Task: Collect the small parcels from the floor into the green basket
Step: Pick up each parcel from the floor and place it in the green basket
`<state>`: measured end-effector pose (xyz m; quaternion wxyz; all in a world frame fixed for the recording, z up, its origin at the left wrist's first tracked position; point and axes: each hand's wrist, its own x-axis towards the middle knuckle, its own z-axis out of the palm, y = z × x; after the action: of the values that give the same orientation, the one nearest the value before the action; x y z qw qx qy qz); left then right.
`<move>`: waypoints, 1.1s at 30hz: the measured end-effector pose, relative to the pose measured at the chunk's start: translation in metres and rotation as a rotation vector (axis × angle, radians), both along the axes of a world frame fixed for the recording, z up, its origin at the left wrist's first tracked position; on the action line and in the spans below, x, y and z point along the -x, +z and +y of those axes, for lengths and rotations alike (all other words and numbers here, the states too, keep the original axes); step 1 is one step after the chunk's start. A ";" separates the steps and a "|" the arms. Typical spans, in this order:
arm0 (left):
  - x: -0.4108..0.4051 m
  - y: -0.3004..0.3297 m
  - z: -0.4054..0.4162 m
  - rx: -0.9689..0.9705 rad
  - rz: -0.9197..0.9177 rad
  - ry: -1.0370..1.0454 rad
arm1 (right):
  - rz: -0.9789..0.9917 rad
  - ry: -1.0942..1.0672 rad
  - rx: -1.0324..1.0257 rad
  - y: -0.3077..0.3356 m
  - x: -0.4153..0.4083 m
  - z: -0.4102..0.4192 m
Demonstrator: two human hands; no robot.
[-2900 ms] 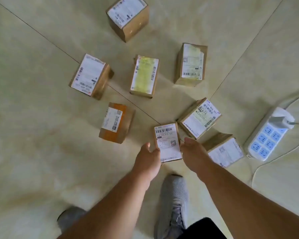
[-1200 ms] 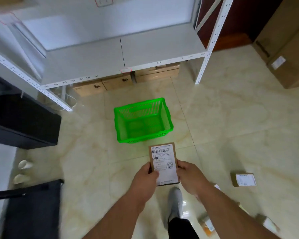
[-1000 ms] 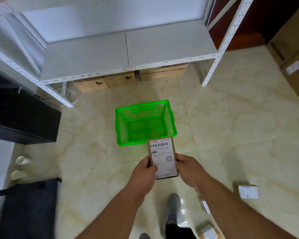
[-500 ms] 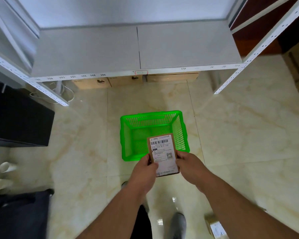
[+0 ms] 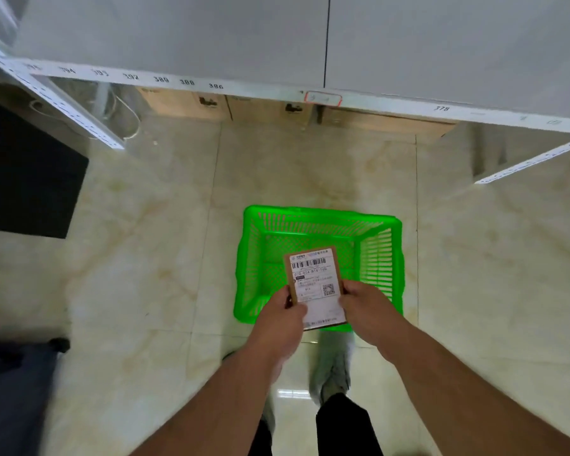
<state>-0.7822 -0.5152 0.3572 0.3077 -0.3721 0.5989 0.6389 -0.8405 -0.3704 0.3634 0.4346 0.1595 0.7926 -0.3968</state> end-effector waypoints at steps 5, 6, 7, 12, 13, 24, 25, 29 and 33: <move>0.029 -0.108 0.002 -0.029 -0.069 0.112 | 0.011 0.183 -0.059 -0.110 0.047 -0.006; 0.034 -0.132 0.004 -0.031 -0.078 0.143 | 0.020 0.213 -0.061 -0.132 0.057 -0.009; 0.040 -0.155 0.006 -0.046 -0.088 0.189 | 0.037 0.262 -0.066 -0.155 0.066 -0.013; 0.054 -0.259 0.015 -0.174 -0.165 0.467 | 0.122 0.591 -0.173 -0.254 0.105 -0.036; 0.054 -0.276 0.016 -0.210 -0.177 0.505 | 0.147 0.664 -0.197 -0.268 0.111 -0.043; 0.078 -0.381 0.014 -0.392 -0.185 0.828 | 0.288 1.033 -0.379 -0.357 0.135 -0.092; 0.079 -0.385 0.012 -0.391 -0.186 0.837 | 0.299 1.016 -0.365 -0.361 0.135 -0.093; 0.083 -0.395 0.009 -0.367 -0.166 0.863 | 0.373 0.926 -0.264 -0.369 0.127 -0.087; 0.079 -0.388 0.008 -0.286 -0.210 0.885 | 0.379 0.769 -0.221 -0.365 0.107 -0.062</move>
<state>-0.8614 -0.5067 -0.0307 0.1130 -0.6078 0.2544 0.7437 -0.9476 -0.4325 -0.0019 0.3779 -0.1771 0.8977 -0.1414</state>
